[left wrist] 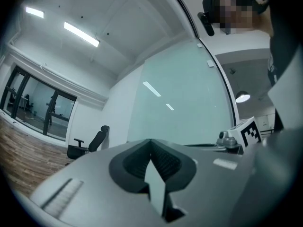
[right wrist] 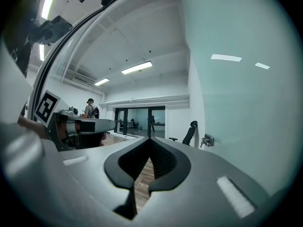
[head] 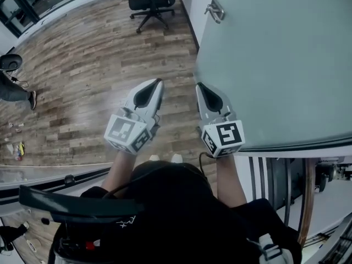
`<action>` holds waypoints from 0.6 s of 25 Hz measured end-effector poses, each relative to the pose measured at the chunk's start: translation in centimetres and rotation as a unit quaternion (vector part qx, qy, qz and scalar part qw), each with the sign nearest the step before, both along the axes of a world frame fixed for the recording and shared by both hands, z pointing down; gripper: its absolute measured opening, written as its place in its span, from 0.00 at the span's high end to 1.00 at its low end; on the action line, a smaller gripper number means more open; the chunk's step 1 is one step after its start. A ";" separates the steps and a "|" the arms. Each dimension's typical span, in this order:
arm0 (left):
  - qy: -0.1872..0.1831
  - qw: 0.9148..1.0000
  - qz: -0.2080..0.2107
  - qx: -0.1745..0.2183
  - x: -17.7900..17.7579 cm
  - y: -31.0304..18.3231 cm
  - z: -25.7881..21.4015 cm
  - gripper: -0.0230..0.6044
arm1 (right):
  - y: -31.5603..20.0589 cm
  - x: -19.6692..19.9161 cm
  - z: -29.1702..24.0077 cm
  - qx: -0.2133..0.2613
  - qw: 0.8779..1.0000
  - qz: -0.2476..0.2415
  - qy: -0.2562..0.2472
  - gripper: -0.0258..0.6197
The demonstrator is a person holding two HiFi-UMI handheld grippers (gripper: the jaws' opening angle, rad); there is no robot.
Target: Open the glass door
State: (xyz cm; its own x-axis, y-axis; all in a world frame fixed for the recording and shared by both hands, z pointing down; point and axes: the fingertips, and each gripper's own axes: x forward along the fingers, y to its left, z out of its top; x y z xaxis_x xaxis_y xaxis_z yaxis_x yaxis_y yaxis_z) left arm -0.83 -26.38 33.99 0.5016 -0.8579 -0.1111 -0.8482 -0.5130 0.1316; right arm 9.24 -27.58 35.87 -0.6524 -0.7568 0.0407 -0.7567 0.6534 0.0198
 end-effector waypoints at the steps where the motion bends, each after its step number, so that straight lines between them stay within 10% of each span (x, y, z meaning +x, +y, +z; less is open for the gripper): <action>1: 0.000 1.000 0.002 0.001 -0.1 0.1 -0.1 0.97 | 0.1 0.0 -0.2 -0.001 1.000 0.002 -0.002 0.96; 15: 0.009 0.999 0.035 0.008 -1.4 1.1 -0.8 0.97 | 1.3 -0.5 -1.2 0.001 0.999 0.041 -0.001 0.96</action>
State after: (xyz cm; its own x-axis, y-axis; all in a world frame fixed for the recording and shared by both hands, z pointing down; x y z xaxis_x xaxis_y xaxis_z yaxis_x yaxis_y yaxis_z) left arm -2.22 -25.24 33.19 0.5589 -0.8183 -0.1341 -0.8074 -0.5738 0.1370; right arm 8.76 -26.31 34.68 -0.5879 -0.8080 0.0386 -0.8080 0.5889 0.0201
